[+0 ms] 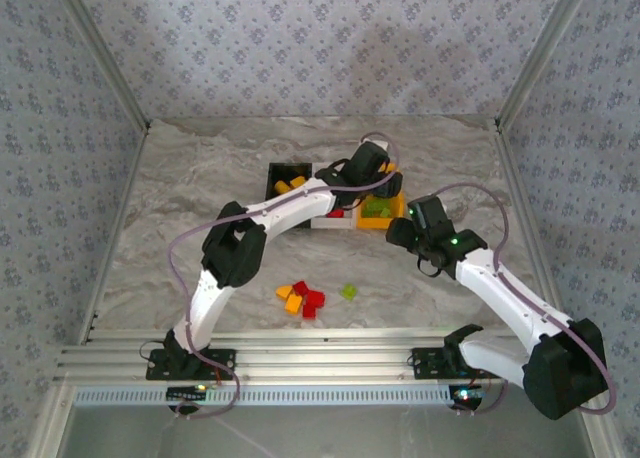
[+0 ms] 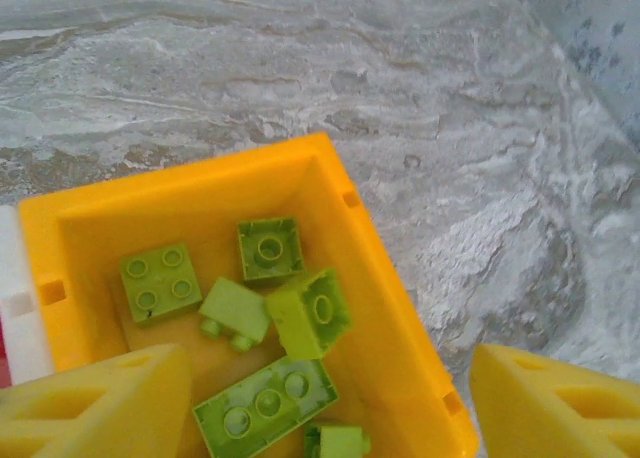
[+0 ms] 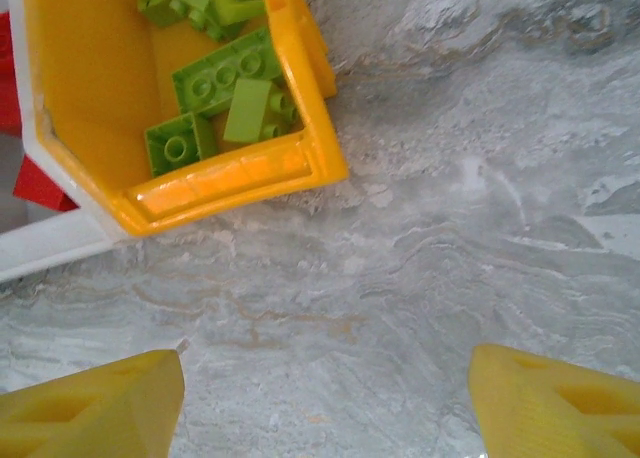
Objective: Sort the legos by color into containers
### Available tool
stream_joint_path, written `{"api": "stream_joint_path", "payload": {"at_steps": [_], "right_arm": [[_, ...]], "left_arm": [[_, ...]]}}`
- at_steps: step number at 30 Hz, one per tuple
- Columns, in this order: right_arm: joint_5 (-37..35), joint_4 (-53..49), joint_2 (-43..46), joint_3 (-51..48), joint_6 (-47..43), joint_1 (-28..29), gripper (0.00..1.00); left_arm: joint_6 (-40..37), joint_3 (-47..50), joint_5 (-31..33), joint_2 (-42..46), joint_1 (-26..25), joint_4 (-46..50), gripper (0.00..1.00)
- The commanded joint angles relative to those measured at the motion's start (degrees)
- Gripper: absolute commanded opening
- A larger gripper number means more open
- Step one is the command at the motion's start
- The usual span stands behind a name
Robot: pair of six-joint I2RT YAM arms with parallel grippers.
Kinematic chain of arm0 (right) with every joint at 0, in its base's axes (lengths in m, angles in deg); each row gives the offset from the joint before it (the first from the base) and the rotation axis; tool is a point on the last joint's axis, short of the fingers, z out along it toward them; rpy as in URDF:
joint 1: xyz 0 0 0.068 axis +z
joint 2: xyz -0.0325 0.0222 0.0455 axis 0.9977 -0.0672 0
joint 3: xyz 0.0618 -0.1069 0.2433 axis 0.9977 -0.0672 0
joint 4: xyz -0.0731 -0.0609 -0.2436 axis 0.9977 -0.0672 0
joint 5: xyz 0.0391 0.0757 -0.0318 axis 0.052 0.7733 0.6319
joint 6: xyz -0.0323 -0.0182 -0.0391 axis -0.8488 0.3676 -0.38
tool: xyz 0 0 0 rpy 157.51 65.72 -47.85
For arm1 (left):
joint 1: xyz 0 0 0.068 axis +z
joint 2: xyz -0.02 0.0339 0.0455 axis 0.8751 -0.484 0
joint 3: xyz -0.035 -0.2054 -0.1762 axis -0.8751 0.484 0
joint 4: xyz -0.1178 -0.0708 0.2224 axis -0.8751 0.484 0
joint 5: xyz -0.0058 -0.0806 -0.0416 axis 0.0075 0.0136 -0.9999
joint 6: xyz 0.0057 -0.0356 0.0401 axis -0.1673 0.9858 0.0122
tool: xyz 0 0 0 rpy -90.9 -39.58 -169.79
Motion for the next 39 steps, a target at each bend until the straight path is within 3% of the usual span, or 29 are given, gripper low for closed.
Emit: {"api": "stream_joint_path", "payload": {"at_steps": [1, 3, 5, 11, 16, 22, 28, 39], "right_arm": [[5.2, 1.9, 0.6, -0.6, -3.0, 1.6, 0.77], [7.2, 2.8, 0.0, -0.4, -4.7, 3.7, 0.77], [8.3, 3.2, -1.2, 0.3, -6.9, 6.7, 0.77], [8.9, 4.0, -7.7, 3.6, -13.4, 20.1, 0.77], [7.1, 3.4, -16.2, 8.0, -19.1, 31.6, 0.76], [4.7, 2.2, -24.8, 12.3, -22.8, 37.1, 0.77], [3.1, -0.6, -30.7, 16.0, -24.6, 39.3, 0.78], [-1.2, -5.2, -32.7, 16.0, -21.7, 35.3, 0.64]], "left_arm": [[0.5, 4.7, -0.4, 8.9, 0.2, -2.9, 0.79], [1.4, 12.7, -0.1, 15.2, 0.3, -6.7, 0.84], [2.8, 21.6, 0.0, 22.3, 0.4, -9.9, 0.98], [7.4, 47.6, 4.1, 44.4, 0.4, -11.2, 1.0], [11.5, 61.5, 10.5, 61.6, 0.3, -0.8, 0.99], [16.0, 69.6, 12.7, 73.2, 0.3, 9.0, 0.99], [18.7, 73.5, 14.6, 78.8, 0.2, 11.3, 0.99], [18.0, 72.6, 16.5, 78.6, 0.4, 12.9, 0.99]]}}
